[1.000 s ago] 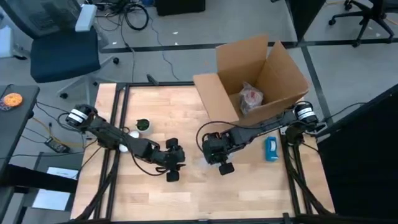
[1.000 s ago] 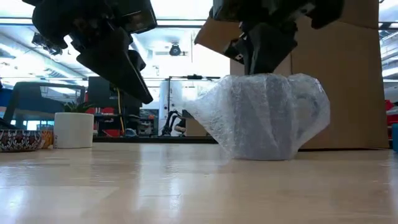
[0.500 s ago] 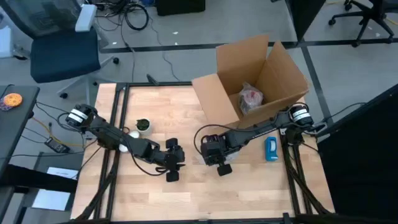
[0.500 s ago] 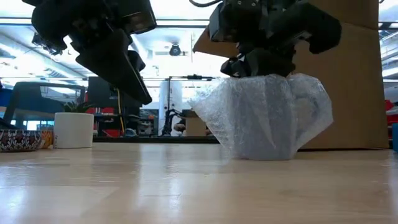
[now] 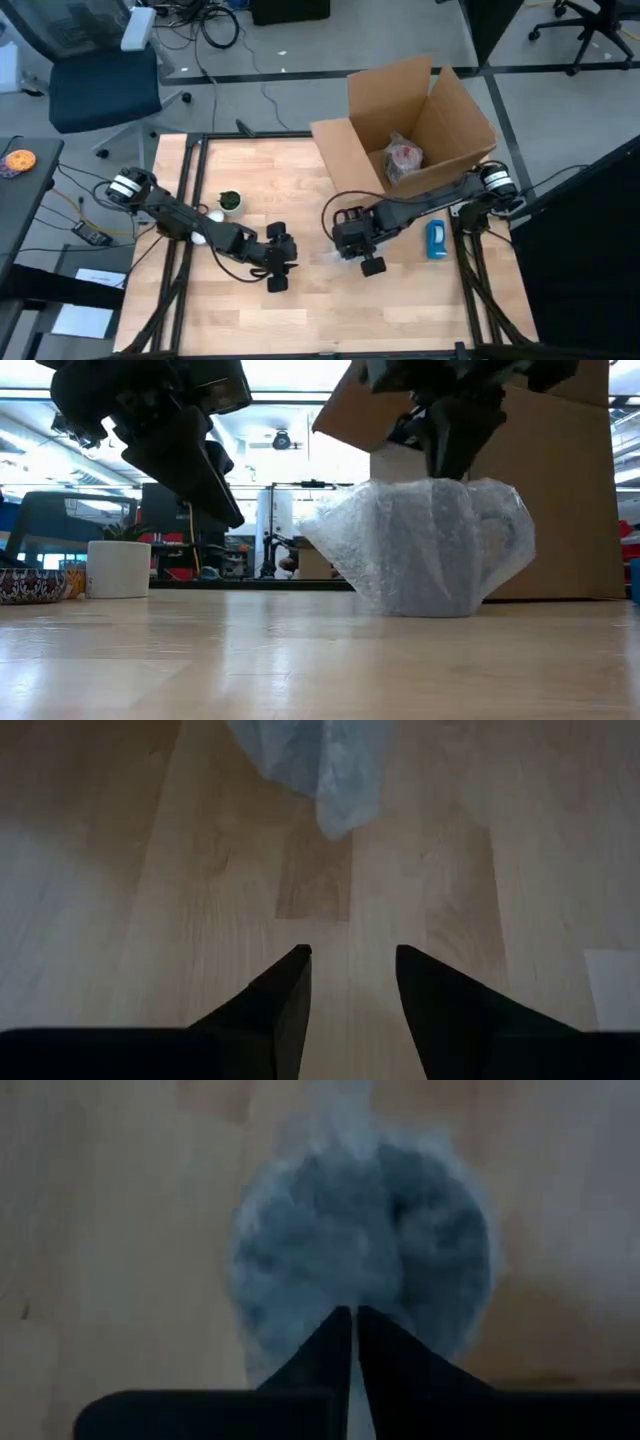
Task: Wrap mug
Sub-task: Wrap the blue mug with bubble wrap
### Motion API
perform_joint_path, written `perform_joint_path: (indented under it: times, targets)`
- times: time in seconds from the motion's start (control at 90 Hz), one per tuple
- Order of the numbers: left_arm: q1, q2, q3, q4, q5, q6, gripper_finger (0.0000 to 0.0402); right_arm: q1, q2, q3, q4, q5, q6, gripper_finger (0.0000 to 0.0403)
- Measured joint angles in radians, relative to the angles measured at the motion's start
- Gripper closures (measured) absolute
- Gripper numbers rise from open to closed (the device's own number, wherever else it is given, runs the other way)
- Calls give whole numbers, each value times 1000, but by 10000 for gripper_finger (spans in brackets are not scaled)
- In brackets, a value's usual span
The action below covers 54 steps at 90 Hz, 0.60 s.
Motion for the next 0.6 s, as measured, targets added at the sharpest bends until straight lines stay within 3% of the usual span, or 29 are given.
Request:
perform_joint_path:
  times: [0.167,0.6]
  targets:
    - [0,0,0,2,-1,0,271,0,8,-12,-14,-4,23,403]
    - [0,0,0,19,-10,1,271,-11,118,-39,165,-61,-25,402]
